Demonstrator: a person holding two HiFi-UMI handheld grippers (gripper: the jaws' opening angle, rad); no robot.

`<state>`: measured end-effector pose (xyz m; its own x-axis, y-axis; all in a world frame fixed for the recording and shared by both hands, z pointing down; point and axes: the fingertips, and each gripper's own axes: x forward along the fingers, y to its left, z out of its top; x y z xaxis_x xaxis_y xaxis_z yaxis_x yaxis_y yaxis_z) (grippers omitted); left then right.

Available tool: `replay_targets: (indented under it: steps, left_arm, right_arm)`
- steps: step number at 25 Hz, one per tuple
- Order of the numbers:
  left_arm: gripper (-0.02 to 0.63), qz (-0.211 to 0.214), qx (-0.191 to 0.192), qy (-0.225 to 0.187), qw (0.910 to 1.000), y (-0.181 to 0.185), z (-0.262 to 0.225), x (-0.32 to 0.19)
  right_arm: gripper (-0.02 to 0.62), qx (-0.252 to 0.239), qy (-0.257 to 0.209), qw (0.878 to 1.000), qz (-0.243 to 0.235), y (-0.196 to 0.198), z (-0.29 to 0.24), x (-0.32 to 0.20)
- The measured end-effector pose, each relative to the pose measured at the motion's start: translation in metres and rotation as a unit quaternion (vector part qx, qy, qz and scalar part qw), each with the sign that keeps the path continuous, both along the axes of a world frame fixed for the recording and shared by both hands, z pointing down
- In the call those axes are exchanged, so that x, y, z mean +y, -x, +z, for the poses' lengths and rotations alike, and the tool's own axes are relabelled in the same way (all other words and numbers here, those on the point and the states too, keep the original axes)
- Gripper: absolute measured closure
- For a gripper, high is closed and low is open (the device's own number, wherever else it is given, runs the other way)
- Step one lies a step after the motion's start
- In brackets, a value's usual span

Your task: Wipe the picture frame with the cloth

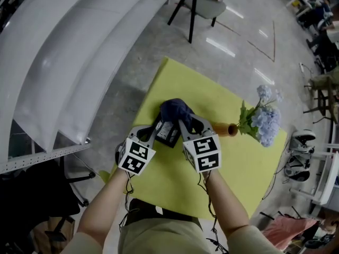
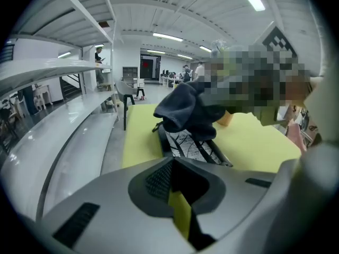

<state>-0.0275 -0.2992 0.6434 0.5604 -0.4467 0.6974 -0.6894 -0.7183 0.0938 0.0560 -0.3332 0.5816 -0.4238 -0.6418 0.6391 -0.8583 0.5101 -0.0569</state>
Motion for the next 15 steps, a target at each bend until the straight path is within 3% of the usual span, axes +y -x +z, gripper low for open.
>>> replay_targets:
  steps: [8, 15]
  left_arm:
    - [0.598, -0.024, 0.030, 0.009, 0.9992, 0.008, 0.005, 0.009]
    - [0.599, -0.033, 0.049, 0.015, 0.9981, 0.009, 0.005, 0.008]
  right_arm:
    - [0.531, -0.011, 0.028, 0.997, -0.065, 0.059, 0.029, -0.001]
    - [0.531, 0.020, 0.070, 0.994, -0.076, 0.053, 0.062, 0.018]
